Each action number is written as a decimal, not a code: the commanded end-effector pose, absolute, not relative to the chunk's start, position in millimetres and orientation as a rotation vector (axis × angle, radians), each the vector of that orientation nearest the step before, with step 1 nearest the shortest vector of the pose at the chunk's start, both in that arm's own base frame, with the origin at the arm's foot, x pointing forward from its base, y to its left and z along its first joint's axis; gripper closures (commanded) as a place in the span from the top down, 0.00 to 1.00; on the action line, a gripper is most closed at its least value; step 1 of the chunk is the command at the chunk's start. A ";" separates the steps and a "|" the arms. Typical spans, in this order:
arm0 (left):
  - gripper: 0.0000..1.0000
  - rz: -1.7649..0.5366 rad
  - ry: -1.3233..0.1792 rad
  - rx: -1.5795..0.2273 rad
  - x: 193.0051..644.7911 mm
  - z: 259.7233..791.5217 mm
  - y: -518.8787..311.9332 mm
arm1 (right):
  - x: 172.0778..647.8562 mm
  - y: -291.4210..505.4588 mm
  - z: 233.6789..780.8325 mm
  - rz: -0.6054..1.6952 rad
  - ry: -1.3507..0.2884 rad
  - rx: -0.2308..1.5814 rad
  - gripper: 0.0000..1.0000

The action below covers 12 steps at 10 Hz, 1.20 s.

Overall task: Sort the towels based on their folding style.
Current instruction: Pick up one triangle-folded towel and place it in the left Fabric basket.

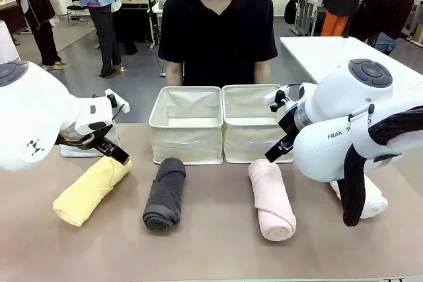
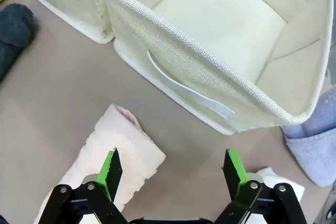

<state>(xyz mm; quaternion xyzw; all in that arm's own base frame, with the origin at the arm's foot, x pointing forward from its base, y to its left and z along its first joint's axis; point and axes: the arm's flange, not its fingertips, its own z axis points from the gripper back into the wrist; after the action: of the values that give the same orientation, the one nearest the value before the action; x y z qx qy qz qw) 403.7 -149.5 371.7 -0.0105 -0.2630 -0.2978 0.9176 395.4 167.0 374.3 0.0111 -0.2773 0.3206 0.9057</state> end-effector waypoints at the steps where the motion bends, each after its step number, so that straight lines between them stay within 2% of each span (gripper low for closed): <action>1: 1.00 -0.613 -0.541 -0.022 403.6 371.7 -149.6 | 395.3 167.0 374.3 0.662 -0.573 0.023 1.00; 12: 1.00 -0.613 -0.541 -0.022 403.6 371.7 -149.6 | 395.3 167.0 374.3 0.662 -0.573 0.023 1.00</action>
<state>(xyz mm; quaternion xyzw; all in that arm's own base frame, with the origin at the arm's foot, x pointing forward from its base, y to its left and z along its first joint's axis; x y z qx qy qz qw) 403.6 -149.5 371.7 -0.0105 -0.2630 -0.2977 0.9177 395.3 167.0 374.3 0.0109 -0.2773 0.3208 0.9056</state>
